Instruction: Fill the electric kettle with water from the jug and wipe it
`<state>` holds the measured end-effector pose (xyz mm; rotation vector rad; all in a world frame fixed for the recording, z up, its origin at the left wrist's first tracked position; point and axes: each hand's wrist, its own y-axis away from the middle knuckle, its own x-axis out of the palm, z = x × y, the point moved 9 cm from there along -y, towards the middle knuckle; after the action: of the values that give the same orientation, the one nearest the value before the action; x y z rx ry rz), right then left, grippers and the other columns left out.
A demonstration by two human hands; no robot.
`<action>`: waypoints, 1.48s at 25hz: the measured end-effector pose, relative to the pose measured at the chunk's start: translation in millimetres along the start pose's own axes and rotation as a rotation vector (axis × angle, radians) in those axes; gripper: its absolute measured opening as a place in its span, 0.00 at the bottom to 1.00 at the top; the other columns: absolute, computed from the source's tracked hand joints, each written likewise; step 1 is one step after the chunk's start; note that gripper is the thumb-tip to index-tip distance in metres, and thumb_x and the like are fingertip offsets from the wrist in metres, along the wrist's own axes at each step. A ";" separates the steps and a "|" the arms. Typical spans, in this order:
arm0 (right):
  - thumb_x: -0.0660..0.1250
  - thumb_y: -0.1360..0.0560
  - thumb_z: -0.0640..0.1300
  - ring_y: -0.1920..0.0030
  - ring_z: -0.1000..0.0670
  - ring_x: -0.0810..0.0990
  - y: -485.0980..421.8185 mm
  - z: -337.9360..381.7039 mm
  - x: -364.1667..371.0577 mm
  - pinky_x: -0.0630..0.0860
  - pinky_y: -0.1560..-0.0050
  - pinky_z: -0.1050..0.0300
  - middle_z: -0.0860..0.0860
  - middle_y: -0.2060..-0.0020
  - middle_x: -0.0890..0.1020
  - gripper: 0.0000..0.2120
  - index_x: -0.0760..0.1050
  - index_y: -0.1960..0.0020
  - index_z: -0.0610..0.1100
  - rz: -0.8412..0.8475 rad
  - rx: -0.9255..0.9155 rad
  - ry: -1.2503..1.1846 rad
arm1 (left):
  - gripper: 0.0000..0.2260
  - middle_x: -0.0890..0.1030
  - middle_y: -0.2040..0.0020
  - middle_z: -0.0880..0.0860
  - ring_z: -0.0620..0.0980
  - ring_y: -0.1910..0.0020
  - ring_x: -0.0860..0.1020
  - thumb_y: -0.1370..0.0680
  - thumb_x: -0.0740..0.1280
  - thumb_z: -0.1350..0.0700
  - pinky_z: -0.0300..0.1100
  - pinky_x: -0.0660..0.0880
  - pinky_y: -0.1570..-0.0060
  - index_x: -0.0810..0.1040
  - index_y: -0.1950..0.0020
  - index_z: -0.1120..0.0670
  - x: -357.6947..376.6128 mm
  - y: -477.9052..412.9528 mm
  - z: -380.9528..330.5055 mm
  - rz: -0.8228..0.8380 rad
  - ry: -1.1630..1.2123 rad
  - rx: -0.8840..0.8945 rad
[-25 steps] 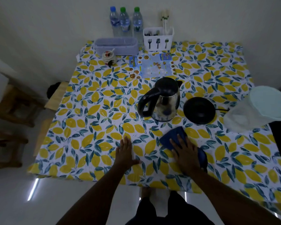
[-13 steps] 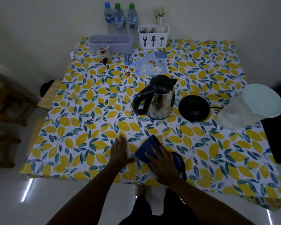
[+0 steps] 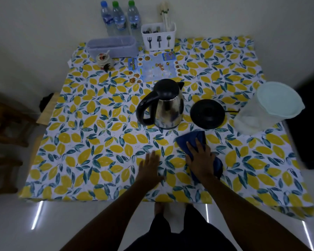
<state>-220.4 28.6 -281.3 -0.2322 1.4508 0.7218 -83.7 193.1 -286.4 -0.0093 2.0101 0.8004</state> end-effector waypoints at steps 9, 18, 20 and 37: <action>0.61 0.25 0.50 0.41 0.32 0.74 77.5 -134.8 -17.4 0.76 0.49 0.35 0.42 0.30 0.72 0.23 0.71 0.31 0.47 -0.187 0.240 -0.105 | 0.36 0.37 0.21 0.54 0.56 0.22 0.36 0.20 0.56 0.40 0.58 0.43 0.23 0.41 0.22 0.54 21.3 -18.2 -83.3 0.015 -0.103 0.123; 0.43 0.26 0.69 0.24 0.36 0.54 68.8 -164.6 -6.2 0.58 0.31 0.31 0.43 0.23 0.57 0.38 0.55 0.23 0.48 -0.092 0.248 -0.078 | 0.34 0.37 0.21 0.51 0.53 0.23 0.35 0.19 0.55 0.41 0.57 0.44 0.23 0.40 0.22 0.51 29.3 -42.6 -145.1 -0.005 -0.114 0.187; 0.44 0.25 0.67 0.24 0.37 0.57 68.3 -162.0 -11.9 0.59 0.31 0.32 0.44 0.24 0.61 0.36 0.60 0.25 0.47 -0.115 0.215 -0.099 | 0.33 0.37 0.21 0.51 0.52 0.23 0.34 0.19 0.54 0.41 0.54 0.42 0.23 0.40 0.22 0.51 23.7 -41.4 -145.0 -0.047 -0.108 0.178; 0.71 0.27 0.48 0.23 0.47 0.54 -70.1 88.7 -197.1 0.61 0.28 0.47 0.48 0.22 0.56 0.40 0.52 0.23 0.49 -0.356 -0.546 -0.313 | 0.23 0.69 0.29 0.59 0.57 0.29 0.66 0.22 0.66 0.54 0.54 0.67 0.31 0.67 0.29 0.58 -200.7 3.6 -31.4 -0.932 0.374 -0.041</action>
<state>-98.9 -36.2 -100.6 -0.7447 0.8611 0.8049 3.2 118.7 -118.5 -1.1015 2.0013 0.2318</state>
